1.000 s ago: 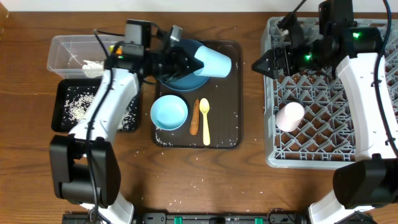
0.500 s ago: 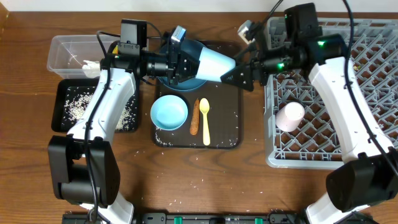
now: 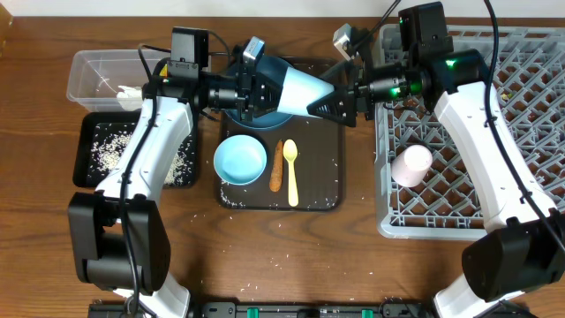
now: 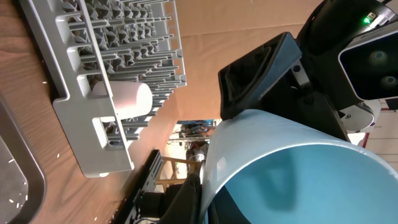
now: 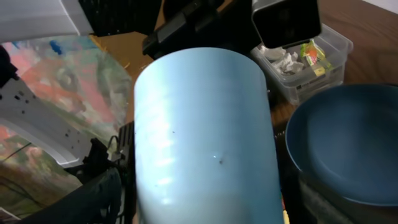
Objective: Sort waste into correct bins and load items into the dishwasher rack
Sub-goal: 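Hand blue cup from left gripper to right gripper, then place blue cup in dishwasher rack with right gripper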
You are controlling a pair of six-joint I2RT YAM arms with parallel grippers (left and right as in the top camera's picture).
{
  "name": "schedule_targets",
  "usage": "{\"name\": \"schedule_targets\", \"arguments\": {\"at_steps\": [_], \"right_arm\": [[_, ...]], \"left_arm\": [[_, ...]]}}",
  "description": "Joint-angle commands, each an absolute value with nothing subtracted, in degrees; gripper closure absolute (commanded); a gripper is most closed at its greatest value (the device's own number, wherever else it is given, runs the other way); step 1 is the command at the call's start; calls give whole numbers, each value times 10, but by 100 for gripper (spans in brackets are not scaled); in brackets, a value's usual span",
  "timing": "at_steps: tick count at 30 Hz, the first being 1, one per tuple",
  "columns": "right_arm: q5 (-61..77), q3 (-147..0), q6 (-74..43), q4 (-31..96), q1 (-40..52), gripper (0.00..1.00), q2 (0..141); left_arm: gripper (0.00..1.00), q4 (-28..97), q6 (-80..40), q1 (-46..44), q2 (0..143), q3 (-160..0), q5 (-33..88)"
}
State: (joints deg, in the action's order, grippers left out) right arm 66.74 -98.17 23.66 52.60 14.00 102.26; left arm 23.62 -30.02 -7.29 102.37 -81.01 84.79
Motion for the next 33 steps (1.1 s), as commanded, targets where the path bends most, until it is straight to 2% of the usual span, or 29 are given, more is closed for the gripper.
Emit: {"name": "schedule_targets", "arguments": {"at_steps": [1, 4, 7, 9, 10, 12, 16, 18, 22, 26, 29, 33], "right_arm": [[693, -980, 245, 525, 154, 23, 1019], [692, -980, 245, 525, 164, 30, 1019], [689, -980, 242, 526, 168, 47, 1019], [667, -980, 224, 526, 169, 53, 1019], [646, -980, 205, 525, 168, 56, 1019], [601, -980, 166, 525, 164, 60, 1018], [463, -981, 74, 533, 140, 62, 1000], [369, -982, 27, 548, 126, 61, 978], [180, -988, -56, 585, 104, 57, 935], [31, -1016, -114, 649, 93, 55, 929], [-8, -1027, -135, 677, 85, 55, 941], [-15, -1056, -154, 703, 69, 55, 983]], "left_arm": [[94, 234, -301, -75, 1022, -811, 863], [94, 234, -301, -75, 1022, -811, 863], [94, 234, -301, -75, 1022, -811, 863], [92, 234, -301, -75, 1022, -811, 860], [89, 234, -301, -75, 1022, -811, 855], [75, 234, -300, -75, 1022, -811, 839], [57, 235, -261, -75, 1022, -811, 792], [53, 235, -239, -75, 1022, -811, 760], [50, 247, -208, -75, 1022, -811, 660], [49, 309, -197, -75, 1022, -811, 481], [49, 356, -197, -75, 1022, -811, 368], [49, 394, -195, -75, 1022, -811, 291]]}}
